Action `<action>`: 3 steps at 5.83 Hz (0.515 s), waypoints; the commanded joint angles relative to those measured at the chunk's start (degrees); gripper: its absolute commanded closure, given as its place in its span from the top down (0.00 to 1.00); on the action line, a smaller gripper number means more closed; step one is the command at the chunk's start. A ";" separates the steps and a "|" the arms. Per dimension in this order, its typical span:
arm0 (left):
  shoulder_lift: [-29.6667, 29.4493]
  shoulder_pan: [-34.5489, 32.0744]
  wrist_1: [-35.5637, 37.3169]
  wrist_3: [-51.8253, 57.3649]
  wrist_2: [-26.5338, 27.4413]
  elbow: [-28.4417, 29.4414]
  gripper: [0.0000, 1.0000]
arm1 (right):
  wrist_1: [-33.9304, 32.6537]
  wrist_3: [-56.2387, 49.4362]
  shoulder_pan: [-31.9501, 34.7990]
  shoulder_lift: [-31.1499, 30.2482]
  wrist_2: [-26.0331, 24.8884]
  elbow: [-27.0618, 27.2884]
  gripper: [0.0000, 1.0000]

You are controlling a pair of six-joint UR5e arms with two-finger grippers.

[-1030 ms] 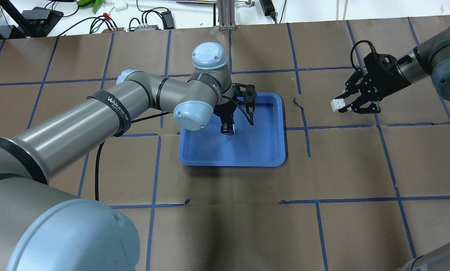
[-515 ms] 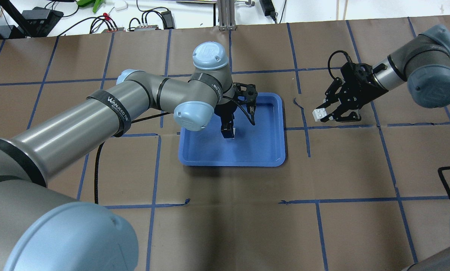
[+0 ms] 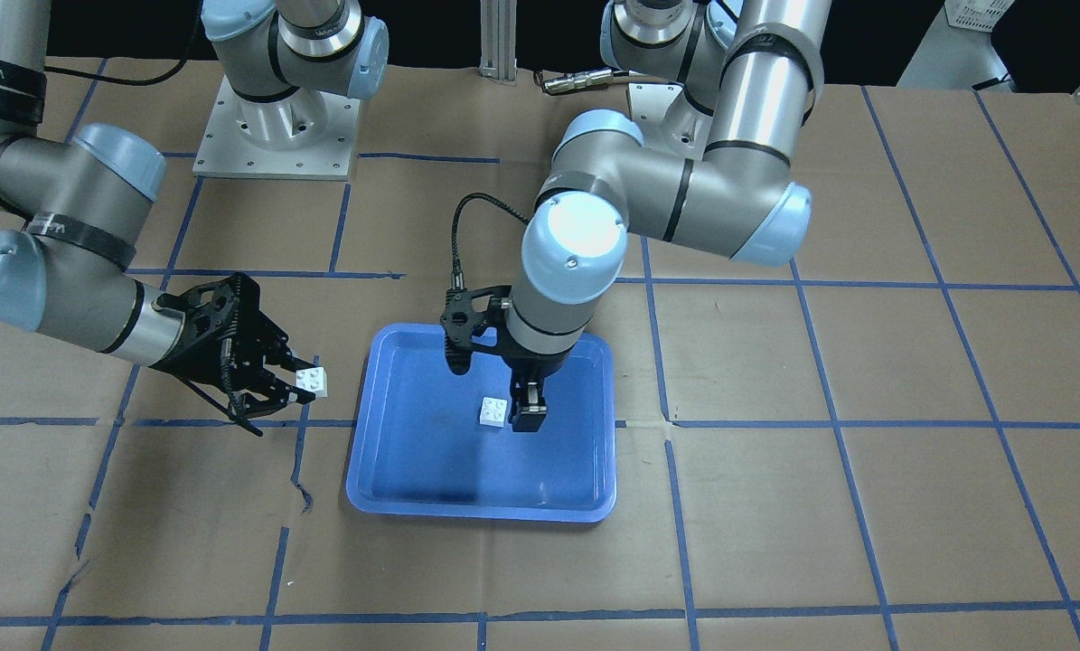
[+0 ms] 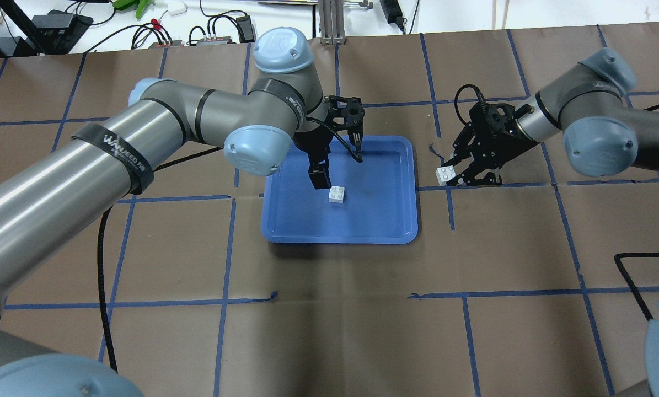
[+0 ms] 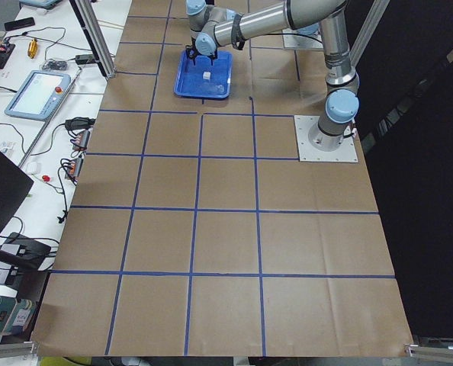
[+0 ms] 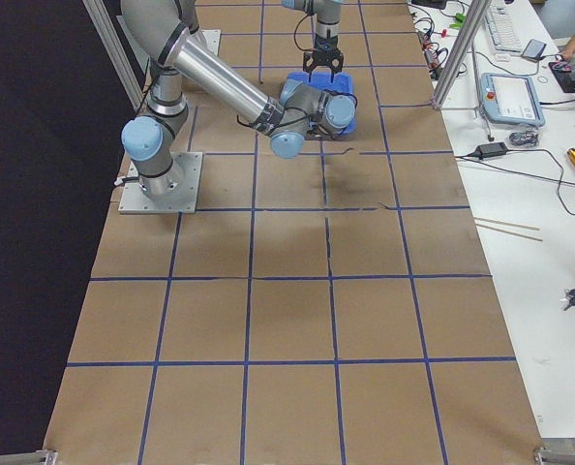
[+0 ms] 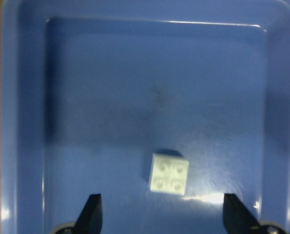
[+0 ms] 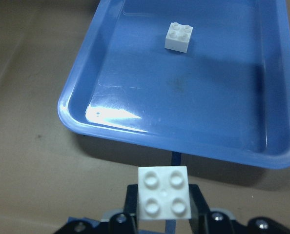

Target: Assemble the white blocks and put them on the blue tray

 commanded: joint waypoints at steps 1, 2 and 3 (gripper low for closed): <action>8.41 5.57 -8.94 -5.65 0.30 1.44 0.88 | -4.04 3.26 3.27 -0.11 0.07 1.12 0.13; 11.06 6.82 -12.28 -6.48 0.56 1.62 0.89 | -5.96 4.74 5.73 0.07 0.07 1.21 0.13; 13.87 8.14 -17.53 -10.32 0.74 1.53 0.89 | -11.20 11.54 8.88 0.68 0.15 1.64 0.13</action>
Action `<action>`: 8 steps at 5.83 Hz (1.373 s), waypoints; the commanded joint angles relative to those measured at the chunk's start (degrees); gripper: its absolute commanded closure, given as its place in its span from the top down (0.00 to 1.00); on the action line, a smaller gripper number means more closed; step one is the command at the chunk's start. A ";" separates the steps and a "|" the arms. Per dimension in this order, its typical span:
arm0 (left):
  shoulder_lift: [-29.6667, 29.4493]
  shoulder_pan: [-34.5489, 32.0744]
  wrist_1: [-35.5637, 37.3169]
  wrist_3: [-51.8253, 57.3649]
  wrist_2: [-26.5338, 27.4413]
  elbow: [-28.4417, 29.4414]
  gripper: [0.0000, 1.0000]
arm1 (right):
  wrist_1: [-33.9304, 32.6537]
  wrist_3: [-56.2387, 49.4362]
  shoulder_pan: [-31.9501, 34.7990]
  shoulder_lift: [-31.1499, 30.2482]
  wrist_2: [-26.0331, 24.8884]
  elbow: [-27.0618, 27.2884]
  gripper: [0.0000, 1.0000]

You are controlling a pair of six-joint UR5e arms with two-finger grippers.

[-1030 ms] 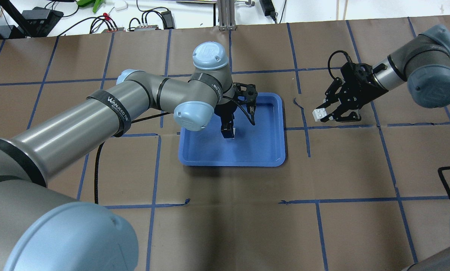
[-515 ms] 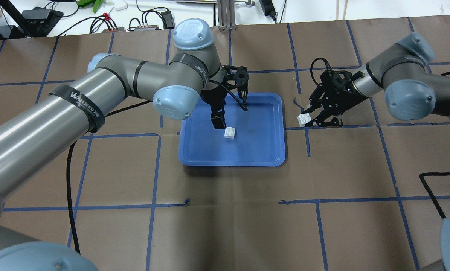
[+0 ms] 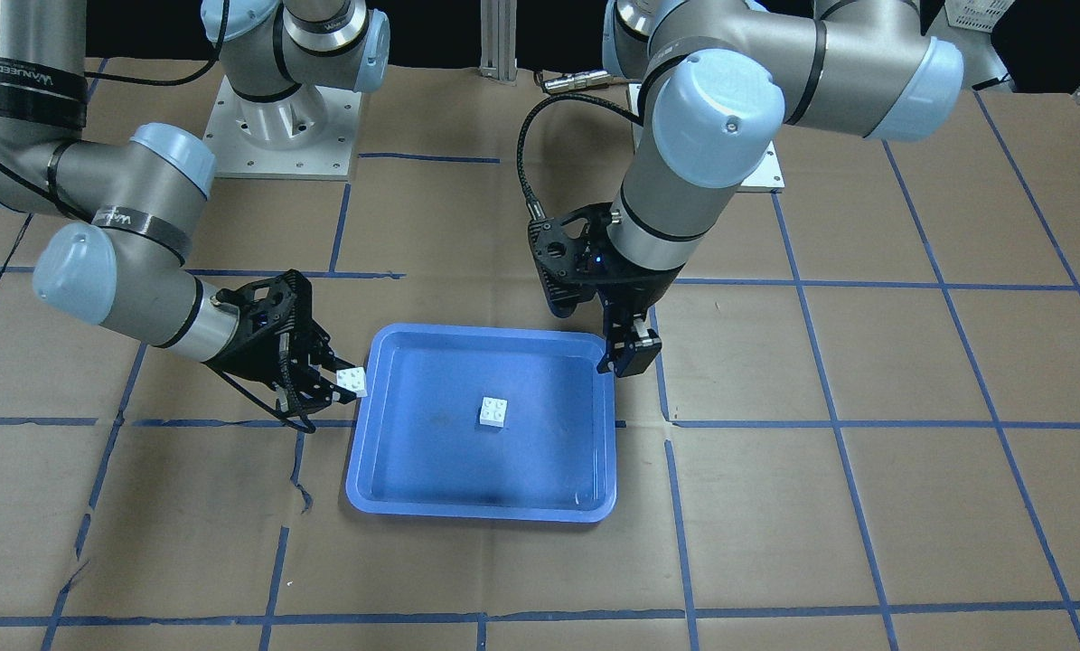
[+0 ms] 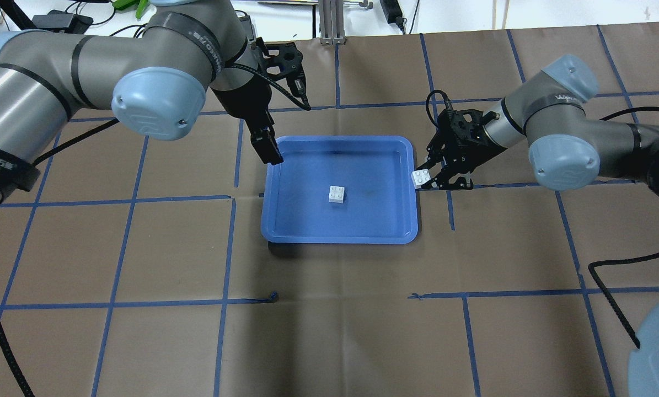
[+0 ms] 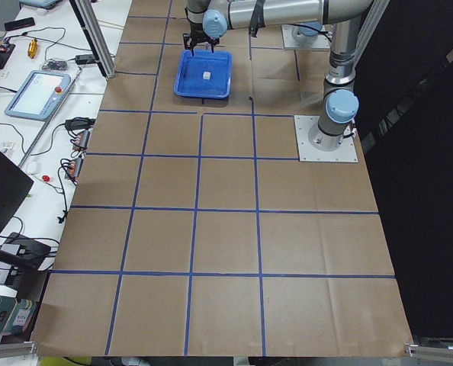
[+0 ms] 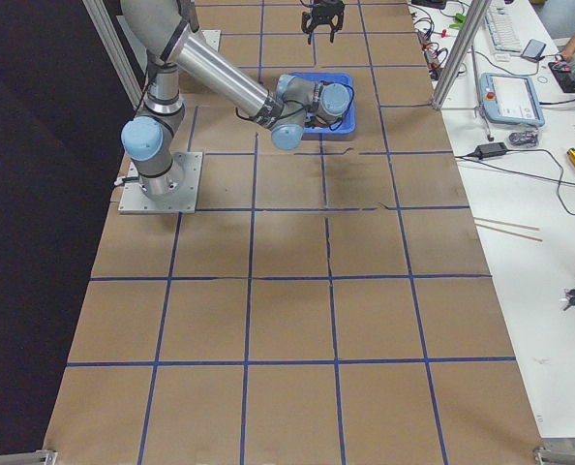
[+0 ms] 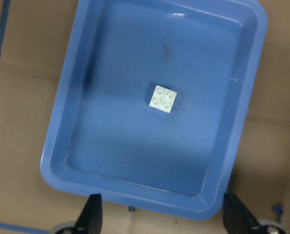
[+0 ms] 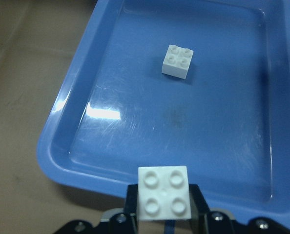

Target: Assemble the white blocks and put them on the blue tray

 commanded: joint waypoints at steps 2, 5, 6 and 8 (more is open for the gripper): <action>4.83 3.05 -4.96 -19.60 0.63 0.92 0.96 | -9.67 12.97 7.24 1.92 0.33 1.04 0.13; 6.05 3.14 -3.39 -45.35 1.78 3.21 0.99 | -15.30 14.33 7.26 4.57 0.33 1.13 0.11; 7.19 3.92 -3.38 -51.01 2.04 2.86 0.99 | -15.49 14.42 7.17 4.57 0.33 1.21 0.10; 8.69 7.52 -3.64 -52.12 2.04 2.42 1.00 | -18.89 26.54 8.04 4.05 0.16 1.65 0.10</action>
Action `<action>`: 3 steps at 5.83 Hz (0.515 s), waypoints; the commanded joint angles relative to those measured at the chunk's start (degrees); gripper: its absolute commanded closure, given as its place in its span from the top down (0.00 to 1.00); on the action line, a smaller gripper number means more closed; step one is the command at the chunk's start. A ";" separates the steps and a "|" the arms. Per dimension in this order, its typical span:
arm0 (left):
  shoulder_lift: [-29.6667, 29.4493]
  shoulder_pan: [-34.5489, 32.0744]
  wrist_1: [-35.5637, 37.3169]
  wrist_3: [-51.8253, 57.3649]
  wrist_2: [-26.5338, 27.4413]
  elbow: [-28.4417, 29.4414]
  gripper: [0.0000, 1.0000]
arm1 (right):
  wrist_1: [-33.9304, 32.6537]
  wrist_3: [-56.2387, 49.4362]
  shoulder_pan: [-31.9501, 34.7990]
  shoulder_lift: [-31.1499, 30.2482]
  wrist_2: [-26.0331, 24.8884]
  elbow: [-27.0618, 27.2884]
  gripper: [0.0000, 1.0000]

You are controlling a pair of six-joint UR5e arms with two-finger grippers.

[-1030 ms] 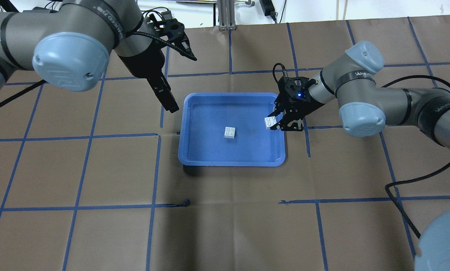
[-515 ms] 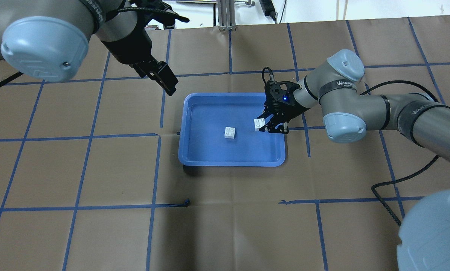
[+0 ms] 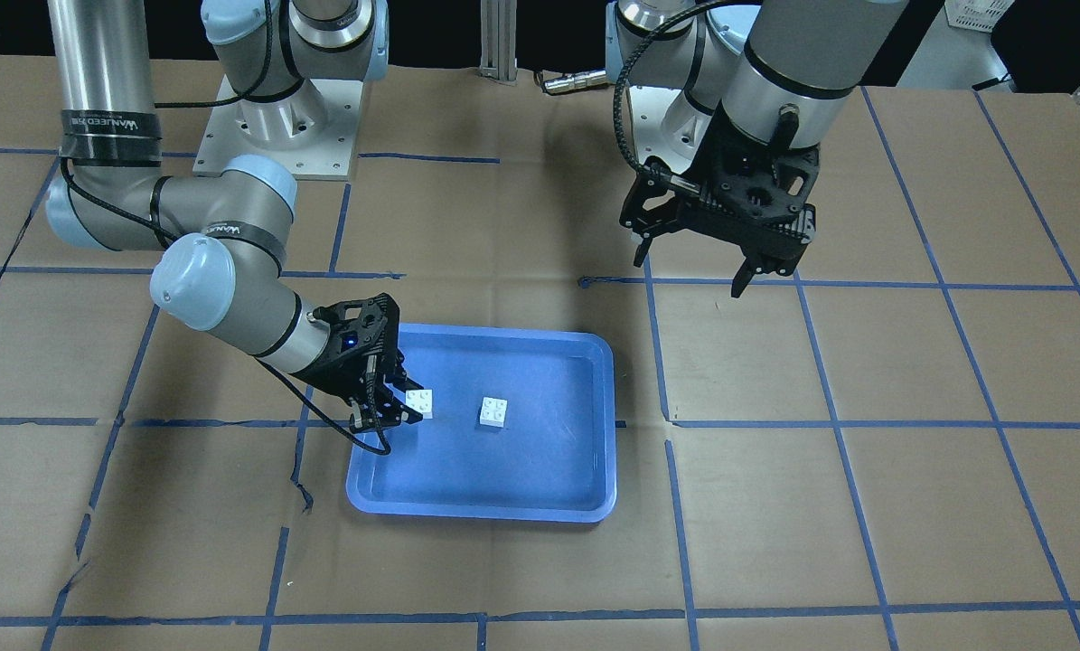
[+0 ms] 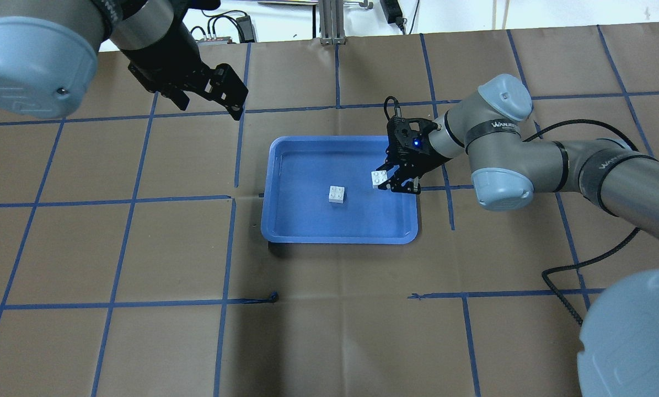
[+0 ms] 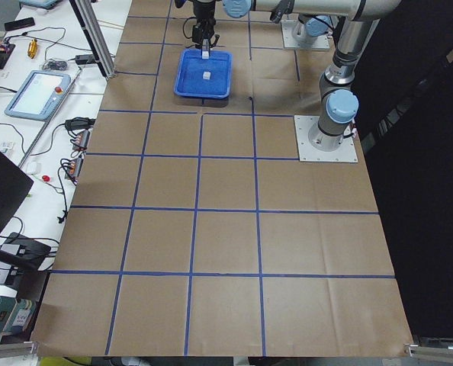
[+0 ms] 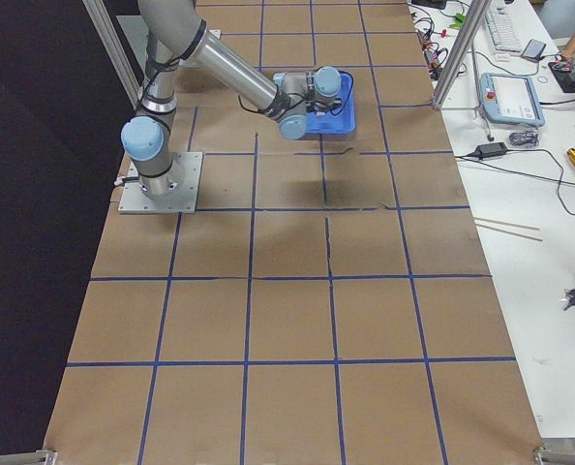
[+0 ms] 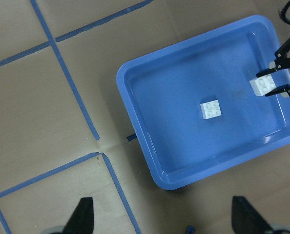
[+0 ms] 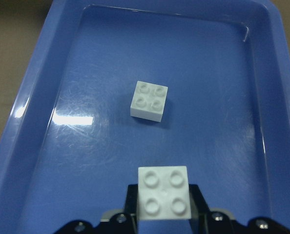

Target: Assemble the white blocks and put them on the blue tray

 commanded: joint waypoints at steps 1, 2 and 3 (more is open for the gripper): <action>0.88 1.39 -0.02 -0.81 0.03 -0.37 1.00 | -7.70 9.85 2.99 -0.01 -0.12 1.66 0.11; 1.14 1.47 -0.10 -0.81 0.03 -0.89 1.00 | -8.19 9.87 3.88 0.86 -0.12 2.02 0.11; 1.75 1.74 -0.80 -0.81 0.03 -0.99 1.00 | -8.72 9.79 4.50 1.48 -0.12 2.03 0.11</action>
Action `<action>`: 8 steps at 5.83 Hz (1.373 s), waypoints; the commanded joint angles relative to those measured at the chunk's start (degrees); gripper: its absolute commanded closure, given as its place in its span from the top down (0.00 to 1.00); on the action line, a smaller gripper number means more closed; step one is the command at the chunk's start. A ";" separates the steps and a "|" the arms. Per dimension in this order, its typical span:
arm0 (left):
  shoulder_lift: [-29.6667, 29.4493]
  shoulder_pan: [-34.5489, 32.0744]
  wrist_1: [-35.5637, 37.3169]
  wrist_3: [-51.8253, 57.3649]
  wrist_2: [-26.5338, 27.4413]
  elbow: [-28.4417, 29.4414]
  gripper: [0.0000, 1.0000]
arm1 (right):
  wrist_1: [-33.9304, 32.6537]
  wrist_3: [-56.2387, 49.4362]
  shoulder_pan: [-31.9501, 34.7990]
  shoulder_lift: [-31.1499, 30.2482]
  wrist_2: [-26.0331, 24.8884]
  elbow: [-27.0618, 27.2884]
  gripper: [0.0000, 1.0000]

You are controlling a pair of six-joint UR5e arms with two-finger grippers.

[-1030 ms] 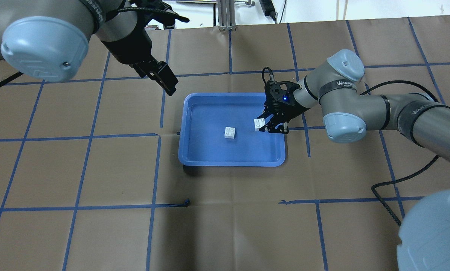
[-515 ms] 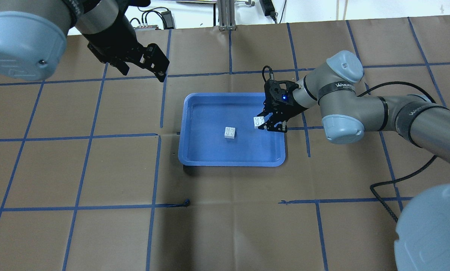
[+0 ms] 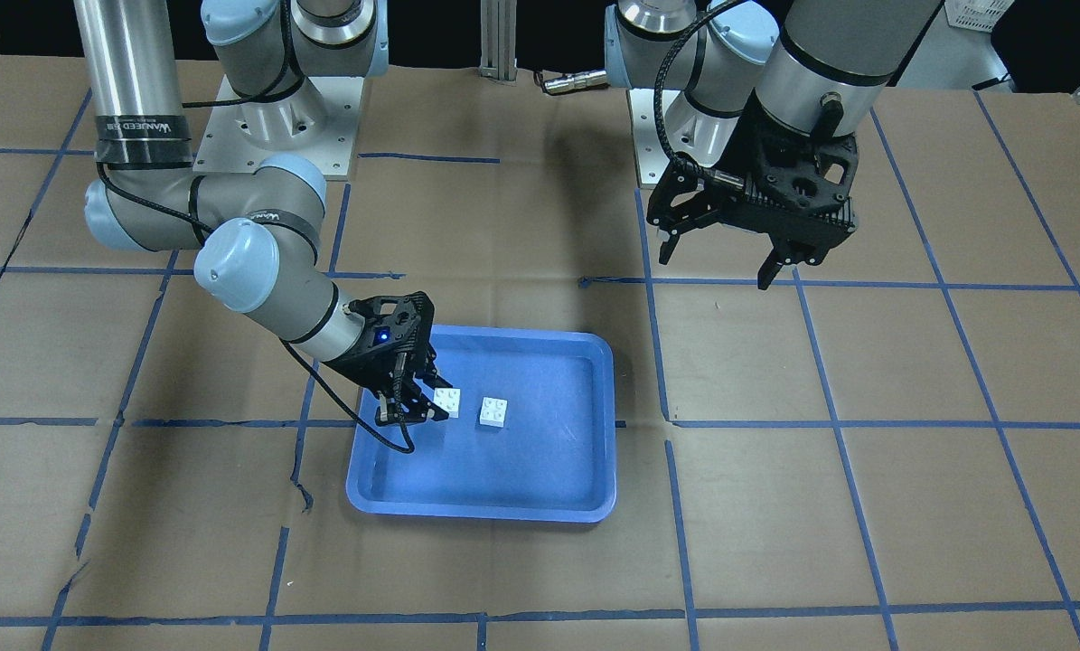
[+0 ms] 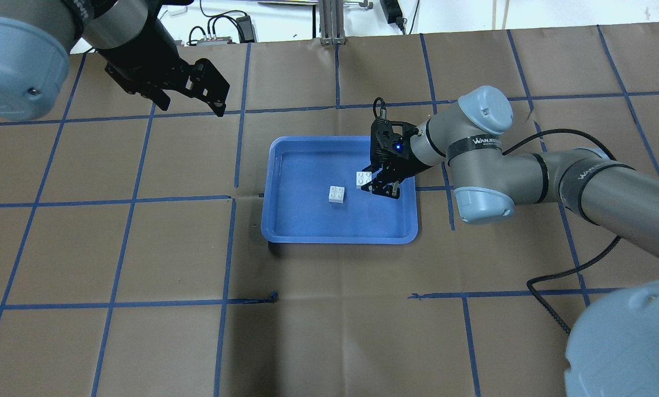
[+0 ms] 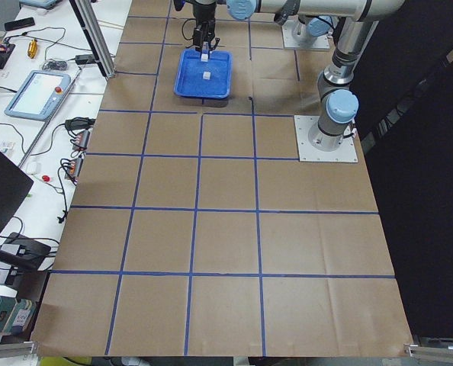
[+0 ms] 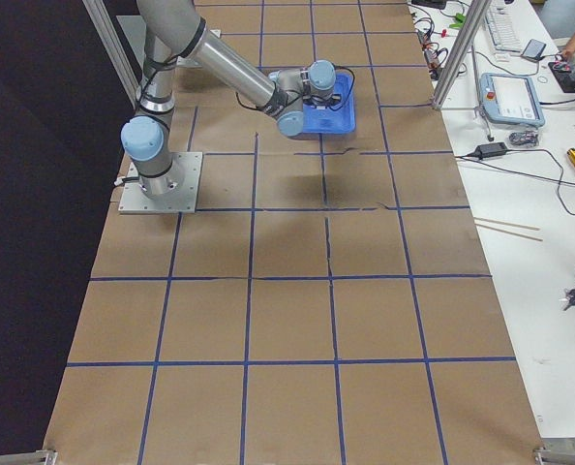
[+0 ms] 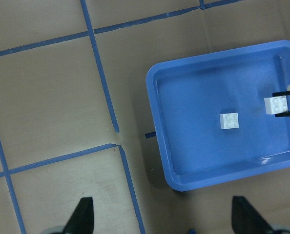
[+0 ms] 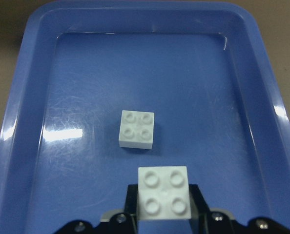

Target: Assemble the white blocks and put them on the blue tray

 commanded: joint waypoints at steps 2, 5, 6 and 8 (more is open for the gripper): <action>2.77 1.19 -2.60 -2.88 0.09 -0.44 1.00 | -4.48 3.28 1.98 1.93 -0.18 0.51 0.11; 2.60 1.19 -2.52 -5.72 6.15 -0.36 1.00 | -9.50 4.36 2.08 4.21 -0.44 1.91 0.11; 2.60 1.19 -2.52 -5.72 6.15 -0.36 1.00 | -9.51 4.54 2.08 4.22 -0.09 1.92 0.11; 2.43 1.28 -1.99 -5.72 6.15 -0.36 1.00 | -9.16 4.80 2.08 4.13 -0.09 1.92 0.11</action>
